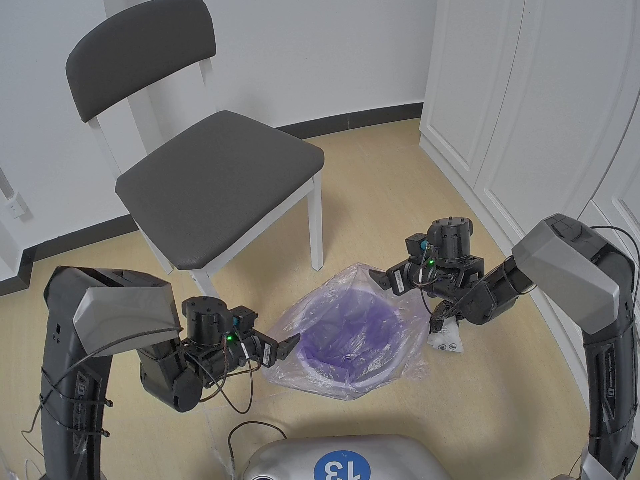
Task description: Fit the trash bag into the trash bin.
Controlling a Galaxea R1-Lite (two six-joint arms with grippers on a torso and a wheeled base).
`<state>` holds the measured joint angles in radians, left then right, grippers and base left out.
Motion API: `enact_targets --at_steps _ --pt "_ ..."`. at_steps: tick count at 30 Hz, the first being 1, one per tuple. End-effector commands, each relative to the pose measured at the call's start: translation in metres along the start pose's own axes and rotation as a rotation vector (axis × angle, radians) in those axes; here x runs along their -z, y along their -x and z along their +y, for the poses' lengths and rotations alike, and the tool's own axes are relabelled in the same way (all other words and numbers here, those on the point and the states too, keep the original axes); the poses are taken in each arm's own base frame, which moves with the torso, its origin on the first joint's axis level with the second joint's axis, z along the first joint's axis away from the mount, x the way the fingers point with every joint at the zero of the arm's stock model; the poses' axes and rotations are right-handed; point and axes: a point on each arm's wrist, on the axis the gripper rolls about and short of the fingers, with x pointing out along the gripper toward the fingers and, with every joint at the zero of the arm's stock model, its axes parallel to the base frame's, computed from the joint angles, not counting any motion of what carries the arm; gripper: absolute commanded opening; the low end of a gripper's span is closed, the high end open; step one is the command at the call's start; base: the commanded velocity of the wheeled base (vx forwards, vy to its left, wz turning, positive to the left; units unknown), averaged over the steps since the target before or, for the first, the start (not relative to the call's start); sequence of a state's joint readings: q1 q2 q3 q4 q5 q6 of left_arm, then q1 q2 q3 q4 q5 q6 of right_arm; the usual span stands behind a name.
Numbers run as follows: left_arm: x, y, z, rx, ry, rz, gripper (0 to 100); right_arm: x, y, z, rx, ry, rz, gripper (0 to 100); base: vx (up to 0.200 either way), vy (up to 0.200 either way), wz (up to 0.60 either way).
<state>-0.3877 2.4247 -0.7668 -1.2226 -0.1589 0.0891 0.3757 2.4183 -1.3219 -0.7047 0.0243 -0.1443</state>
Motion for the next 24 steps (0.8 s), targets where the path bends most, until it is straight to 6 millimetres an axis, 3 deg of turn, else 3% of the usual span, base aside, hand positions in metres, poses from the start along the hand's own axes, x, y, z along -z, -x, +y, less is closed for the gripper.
enact_targets --at_steps 1,7,15,24 --pt "-0.046 -0.008 -0.004 -0.028 -0.026 -0.038 100 0.007 0.007 -0.001 0.017 0.0 0.059 100 0.0 0.0 0.0" --pt "-0.057 -0.017 0.004 -0.054 -0.048 0.073 100 0.017 0.004 -0.009 0.028 -0.006 0.115 100 0.0 0.0 0.0" --pt "-0.065 -0.047 0.022 -0.128 -0.073 0.103 100 0.033 -0.006 -0.017 0.04 0.0 0.147 100 0.0 0.0 0.0" --pt "-0.058 -0.046 0.024 -0.107 -0.119 0.154 100 0.037 -0.013 -0.025 0.057 -0.008 0.145 100 0.0 0.0 0.0"
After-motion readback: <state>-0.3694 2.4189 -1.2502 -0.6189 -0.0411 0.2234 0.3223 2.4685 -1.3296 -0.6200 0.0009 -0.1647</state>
